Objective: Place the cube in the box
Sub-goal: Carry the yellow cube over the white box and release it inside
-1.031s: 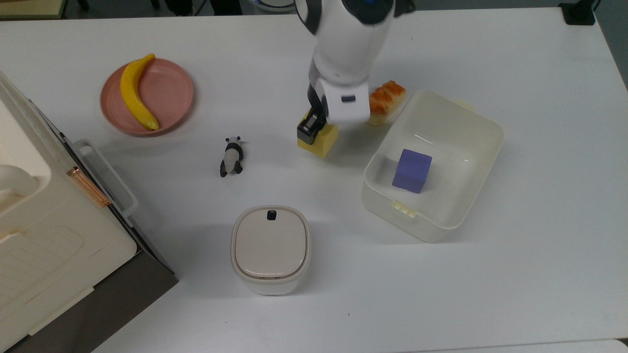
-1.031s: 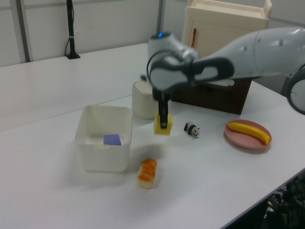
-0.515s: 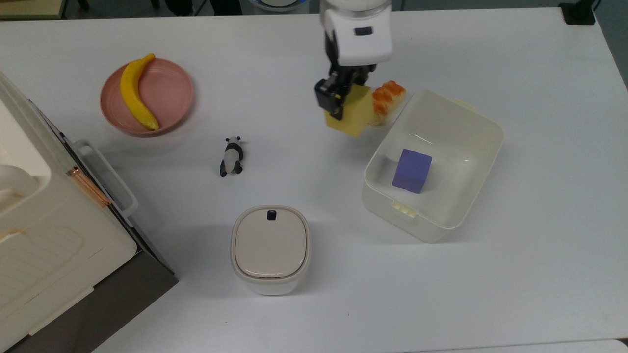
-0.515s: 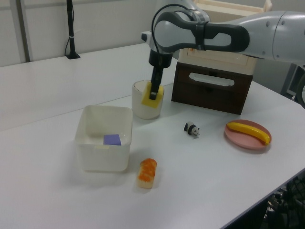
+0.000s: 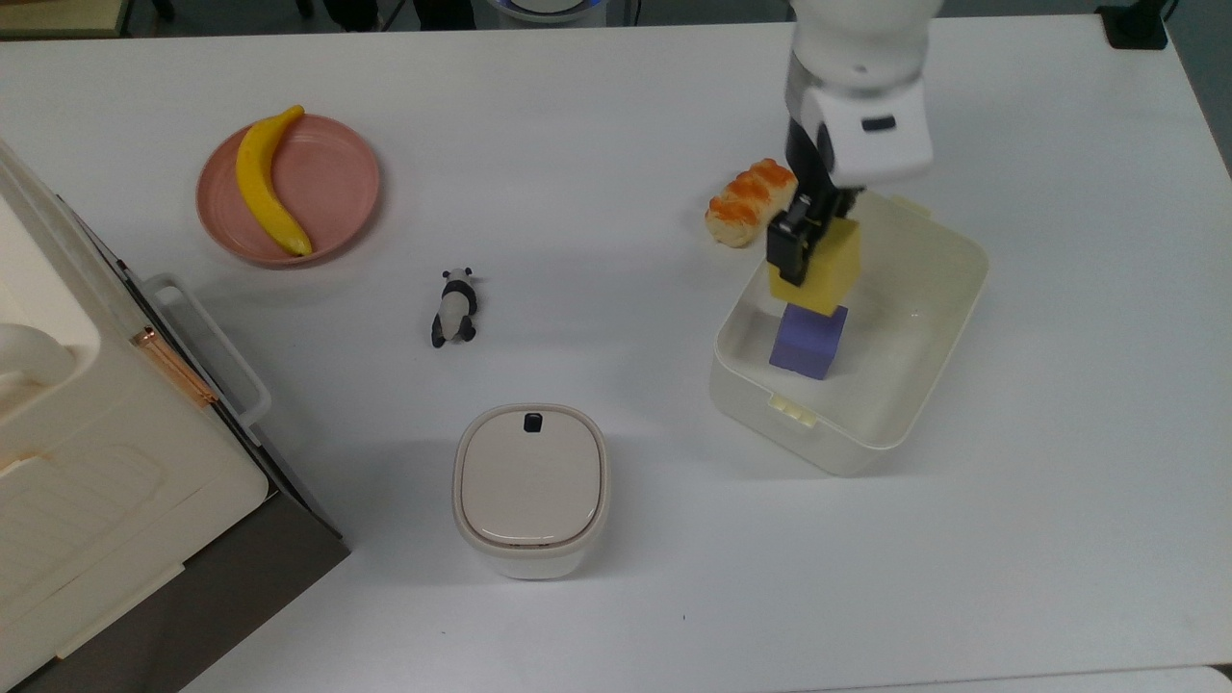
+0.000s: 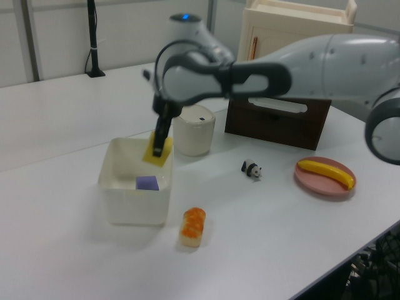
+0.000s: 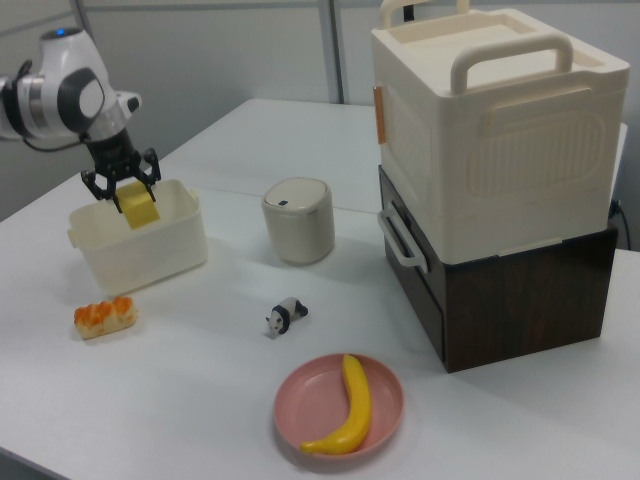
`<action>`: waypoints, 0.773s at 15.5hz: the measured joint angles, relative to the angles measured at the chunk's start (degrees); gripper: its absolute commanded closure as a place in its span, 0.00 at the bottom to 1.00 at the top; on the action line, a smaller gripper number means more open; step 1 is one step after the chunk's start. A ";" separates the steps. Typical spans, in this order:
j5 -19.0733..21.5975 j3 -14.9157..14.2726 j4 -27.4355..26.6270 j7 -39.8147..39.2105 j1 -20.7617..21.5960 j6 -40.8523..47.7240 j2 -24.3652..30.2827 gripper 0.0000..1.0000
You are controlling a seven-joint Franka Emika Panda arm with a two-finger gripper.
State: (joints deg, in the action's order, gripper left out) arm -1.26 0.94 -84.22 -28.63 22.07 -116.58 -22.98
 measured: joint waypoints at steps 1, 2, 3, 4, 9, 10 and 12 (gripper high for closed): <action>-0.67 0.00 0.41 1.48 0.62 -1.26 -1.57 0.00; -1.44 0.00 0.93 2.66 1.08 -2.12 -2.94 0.00; -2.04 0.00 1.42 3.41 1.38 -2.60 -3.95 0.00; -2.30 0.00 1.84 3.65 1.50 -2.79 -4.53 0.00; -2.32 -0.49 3.30 4.37 1.23 -1.29 -3.42 0.00; -2.32 -0.75 3.33 5.16 1.05 1.18 -2.47 0.00; -2.31 -1.09 3.40 9.19 0.14 6.71 -0.07 0.00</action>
State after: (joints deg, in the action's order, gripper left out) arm -3.57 -0.15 -80.82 -19.43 22.21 -109.87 -23.05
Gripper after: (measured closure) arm 0.000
